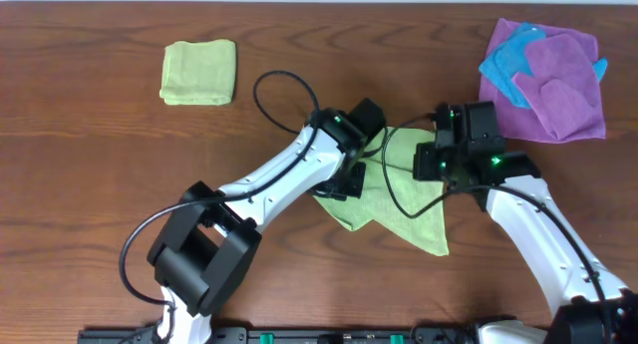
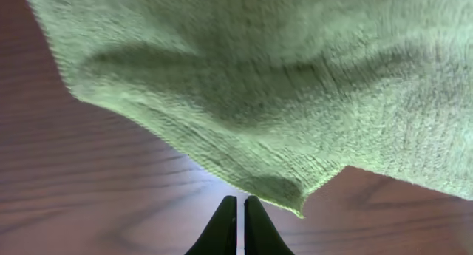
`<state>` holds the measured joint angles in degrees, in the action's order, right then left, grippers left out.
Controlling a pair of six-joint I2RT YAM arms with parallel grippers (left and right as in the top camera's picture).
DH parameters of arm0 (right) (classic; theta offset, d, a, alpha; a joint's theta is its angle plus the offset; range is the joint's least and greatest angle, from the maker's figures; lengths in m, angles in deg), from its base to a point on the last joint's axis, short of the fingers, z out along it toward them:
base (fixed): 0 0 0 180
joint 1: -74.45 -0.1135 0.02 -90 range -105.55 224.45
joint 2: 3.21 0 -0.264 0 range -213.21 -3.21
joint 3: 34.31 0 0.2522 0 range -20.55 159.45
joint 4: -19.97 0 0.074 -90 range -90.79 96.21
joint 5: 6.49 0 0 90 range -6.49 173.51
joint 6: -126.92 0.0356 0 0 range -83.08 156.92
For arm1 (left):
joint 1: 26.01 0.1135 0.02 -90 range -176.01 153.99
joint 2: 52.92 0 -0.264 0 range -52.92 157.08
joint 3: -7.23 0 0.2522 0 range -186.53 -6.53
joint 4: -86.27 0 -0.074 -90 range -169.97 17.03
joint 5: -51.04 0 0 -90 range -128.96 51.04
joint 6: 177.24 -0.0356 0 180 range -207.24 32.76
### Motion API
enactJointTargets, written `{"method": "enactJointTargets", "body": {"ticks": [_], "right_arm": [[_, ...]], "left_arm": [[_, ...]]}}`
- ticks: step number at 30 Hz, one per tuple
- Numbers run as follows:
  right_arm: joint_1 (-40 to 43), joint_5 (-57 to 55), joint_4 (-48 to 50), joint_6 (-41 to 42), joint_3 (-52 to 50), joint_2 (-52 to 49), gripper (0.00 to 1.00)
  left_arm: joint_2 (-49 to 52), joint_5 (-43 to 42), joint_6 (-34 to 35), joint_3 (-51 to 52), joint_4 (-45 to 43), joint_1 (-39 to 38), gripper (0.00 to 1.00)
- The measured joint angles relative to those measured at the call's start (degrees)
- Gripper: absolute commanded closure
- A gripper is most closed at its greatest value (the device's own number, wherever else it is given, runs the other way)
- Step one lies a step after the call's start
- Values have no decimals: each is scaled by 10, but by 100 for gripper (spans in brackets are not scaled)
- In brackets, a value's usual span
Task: Fold the cloth
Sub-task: 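Lower the stretched towel back onto the table center with both grippers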
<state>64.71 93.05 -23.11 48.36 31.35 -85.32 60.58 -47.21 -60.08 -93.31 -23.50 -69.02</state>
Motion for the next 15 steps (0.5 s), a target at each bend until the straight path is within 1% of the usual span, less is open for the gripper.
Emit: {"method": "enactJointTargets", "body": {"ticks": [4, 8, 15], "right_arm": [[0, 1, 58, -19, 0, -2, 99], [0, 3, 89, -32, 0, -27, 99], [0, 10, 121, -41, 0, -99, 99]], "left_arm": [[0, -4, 0, 51, -53, -12, 94], [0, -6, 0, 104, -104, -17, 94], [0, -8, 3, 115, -136, -17, 94]]}}
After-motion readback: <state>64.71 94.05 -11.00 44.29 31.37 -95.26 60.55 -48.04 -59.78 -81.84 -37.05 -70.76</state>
